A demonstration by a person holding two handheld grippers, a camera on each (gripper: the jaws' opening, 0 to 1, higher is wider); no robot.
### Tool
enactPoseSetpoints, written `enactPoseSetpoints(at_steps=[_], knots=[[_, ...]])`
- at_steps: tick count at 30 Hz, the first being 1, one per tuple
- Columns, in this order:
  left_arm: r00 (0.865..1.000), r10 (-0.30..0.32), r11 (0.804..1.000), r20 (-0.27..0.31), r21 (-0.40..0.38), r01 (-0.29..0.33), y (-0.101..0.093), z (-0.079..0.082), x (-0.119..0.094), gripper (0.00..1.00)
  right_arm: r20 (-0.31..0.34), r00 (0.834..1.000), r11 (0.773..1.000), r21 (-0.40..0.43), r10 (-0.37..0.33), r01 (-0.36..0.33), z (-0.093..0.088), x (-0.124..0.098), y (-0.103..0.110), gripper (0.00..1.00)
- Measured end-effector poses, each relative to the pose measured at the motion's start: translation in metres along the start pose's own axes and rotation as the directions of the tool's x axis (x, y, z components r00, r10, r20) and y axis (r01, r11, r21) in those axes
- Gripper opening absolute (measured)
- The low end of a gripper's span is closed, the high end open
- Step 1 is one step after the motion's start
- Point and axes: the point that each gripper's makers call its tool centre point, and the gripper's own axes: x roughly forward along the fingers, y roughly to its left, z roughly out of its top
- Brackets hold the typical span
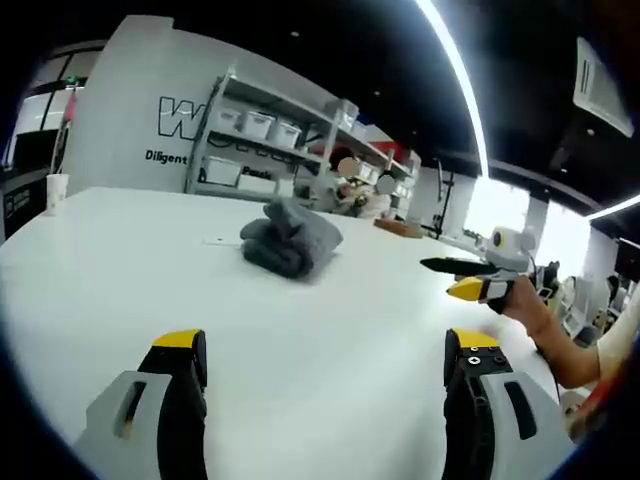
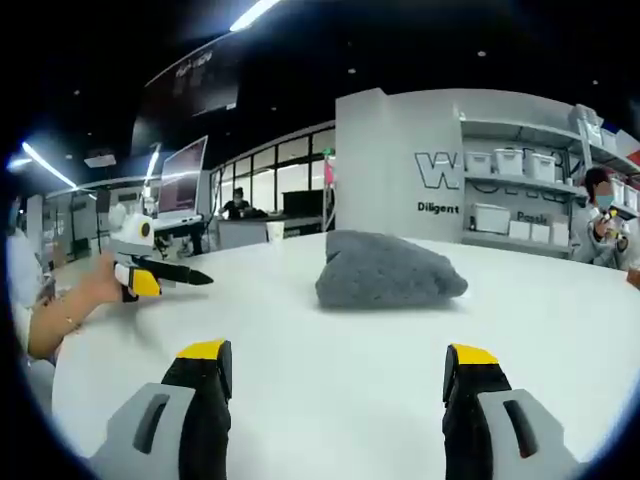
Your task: Open the folded towel by lifting each exposed corner and separating the folded layers until the towel lies flat within the target outline without major curled edges
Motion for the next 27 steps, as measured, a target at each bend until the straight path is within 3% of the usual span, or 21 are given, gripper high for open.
enactPoseSetpoints(at_steps=[27], knots=[[1.000, -0.002, 1.000, -0.006, 0.003, 0.002, -0.0008, -0.0007, -0.0015, 0.96, -0.021, 1.000, 1.000, -0.006, 0.000, 0.000, -0.0051, 0.0010, 0.0024, 0.86]])
